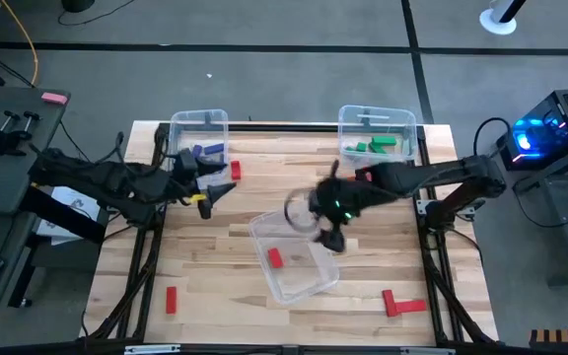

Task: Sort blocks
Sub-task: Put the red block into the bottom transparent bin

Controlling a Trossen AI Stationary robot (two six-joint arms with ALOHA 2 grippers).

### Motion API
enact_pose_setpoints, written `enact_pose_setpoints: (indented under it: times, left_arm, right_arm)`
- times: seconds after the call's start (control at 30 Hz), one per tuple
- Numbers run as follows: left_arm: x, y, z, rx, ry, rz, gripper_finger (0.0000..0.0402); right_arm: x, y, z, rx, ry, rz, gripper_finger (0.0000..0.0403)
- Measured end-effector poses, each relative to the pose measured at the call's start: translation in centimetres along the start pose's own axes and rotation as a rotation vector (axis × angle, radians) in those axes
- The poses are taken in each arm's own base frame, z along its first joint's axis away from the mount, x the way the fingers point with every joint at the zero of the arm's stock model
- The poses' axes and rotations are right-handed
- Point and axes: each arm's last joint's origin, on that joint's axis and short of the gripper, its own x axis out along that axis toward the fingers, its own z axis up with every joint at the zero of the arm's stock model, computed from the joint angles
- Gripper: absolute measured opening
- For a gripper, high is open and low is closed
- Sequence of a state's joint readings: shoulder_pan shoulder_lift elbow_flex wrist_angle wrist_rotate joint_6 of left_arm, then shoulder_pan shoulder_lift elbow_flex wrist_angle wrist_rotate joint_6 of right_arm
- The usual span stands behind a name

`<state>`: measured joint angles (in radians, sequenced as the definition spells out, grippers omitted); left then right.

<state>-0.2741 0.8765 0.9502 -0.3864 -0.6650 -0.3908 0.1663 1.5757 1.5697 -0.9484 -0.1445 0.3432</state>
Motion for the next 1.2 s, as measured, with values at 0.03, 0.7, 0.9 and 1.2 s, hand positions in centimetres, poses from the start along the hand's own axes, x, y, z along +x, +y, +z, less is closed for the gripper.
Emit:
enact_pose_setpoints:
  times: [0.03,0.7,0.9,1.2]
  left_arm:
    - [0.2,-0.1,-0.5,-0.016,0.003,-0.004,0.0294]
    - [2.8,-0.9,-4.5,-0.111,0.018,-0.113,0.0294]
    - [2.8,-0.9,-4.5,-0.134,0.019,-0.115,0.0294]
    - [2.8,-0.9,-4.5,-0.155,0.021,-0.115,0.0294]
  right_arm:
    - [-0.3,0.6,-0.7,0.012,0.059,-0.022,0.0319]
    - [9.0,7.5,-25.0,1.191,0.478,-0.285,0.0318]
    - [9.8,5.6,-25.9,1.260,0.404,-0.382,0.0318]
    - [9.8,5.5,-26.0,1.250,0.414,-0.388,0.0310]
